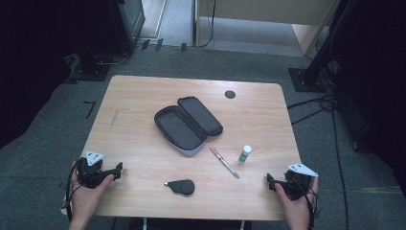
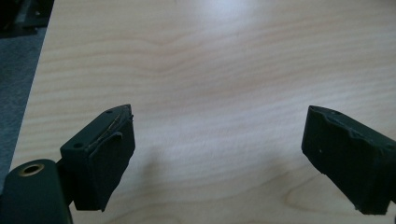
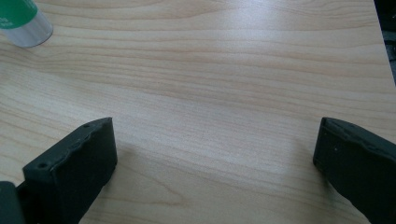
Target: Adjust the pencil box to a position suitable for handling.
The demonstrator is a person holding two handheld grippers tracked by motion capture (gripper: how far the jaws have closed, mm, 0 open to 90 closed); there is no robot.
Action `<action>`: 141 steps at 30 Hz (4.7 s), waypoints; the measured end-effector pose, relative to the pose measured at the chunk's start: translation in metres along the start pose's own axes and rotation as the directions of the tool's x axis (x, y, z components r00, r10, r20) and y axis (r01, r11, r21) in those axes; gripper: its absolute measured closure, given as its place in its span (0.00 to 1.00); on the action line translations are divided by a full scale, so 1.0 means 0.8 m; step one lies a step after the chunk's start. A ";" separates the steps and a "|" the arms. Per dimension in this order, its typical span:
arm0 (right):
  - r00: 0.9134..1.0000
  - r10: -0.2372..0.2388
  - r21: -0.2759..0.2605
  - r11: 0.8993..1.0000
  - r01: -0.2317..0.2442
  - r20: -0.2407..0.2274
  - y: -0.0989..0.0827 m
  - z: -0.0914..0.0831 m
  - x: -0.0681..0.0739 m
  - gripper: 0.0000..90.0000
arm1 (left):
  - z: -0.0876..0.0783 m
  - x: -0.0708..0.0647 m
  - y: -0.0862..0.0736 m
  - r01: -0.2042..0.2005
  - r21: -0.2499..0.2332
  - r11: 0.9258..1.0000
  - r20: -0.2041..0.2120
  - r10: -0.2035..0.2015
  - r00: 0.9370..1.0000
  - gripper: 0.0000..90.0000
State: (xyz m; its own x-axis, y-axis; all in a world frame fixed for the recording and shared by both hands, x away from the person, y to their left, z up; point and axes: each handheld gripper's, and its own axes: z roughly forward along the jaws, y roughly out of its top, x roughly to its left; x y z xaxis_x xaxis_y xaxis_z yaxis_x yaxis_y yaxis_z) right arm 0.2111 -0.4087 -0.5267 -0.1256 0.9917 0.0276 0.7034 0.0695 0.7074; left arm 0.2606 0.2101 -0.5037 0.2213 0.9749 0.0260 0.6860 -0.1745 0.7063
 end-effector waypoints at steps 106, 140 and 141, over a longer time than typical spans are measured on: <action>0.993 -0.104 -0.169 0.981 0.094 -0.049 0.014 -0.052 0.072 0.48 | 0.101 -0.102 0.141 -0.135 0.030 0.990 0.175 0.128 0.976 0.97; 0.973 -0.141 -0.203 0.974 0.103 -0.185 0.117 -0.008 0.233 0.55 | 0.071 -0.087 0.127 -0.123 -0.006 0.992 0.279 0.120 0.953 0.57; 0.973 -0.136 -0.199 0.975 0.098 -0.188 0.119 -0.005 0.236 0.55 | 0.072 -0.086 0.128 -0.117 -0.010 0.993 0.279 0.115 0.954 0.57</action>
State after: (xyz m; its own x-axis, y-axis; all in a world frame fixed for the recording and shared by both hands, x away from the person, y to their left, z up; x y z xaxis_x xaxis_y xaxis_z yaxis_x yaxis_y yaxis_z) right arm 0.2516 -0.2156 -0.4514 -0.3491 0.9350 0.0630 0.5340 0.1433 0.8332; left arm 0.3558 0.1170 -0.4738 0.4828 0.8710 -0.0912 0.6483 -0.2855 0.7059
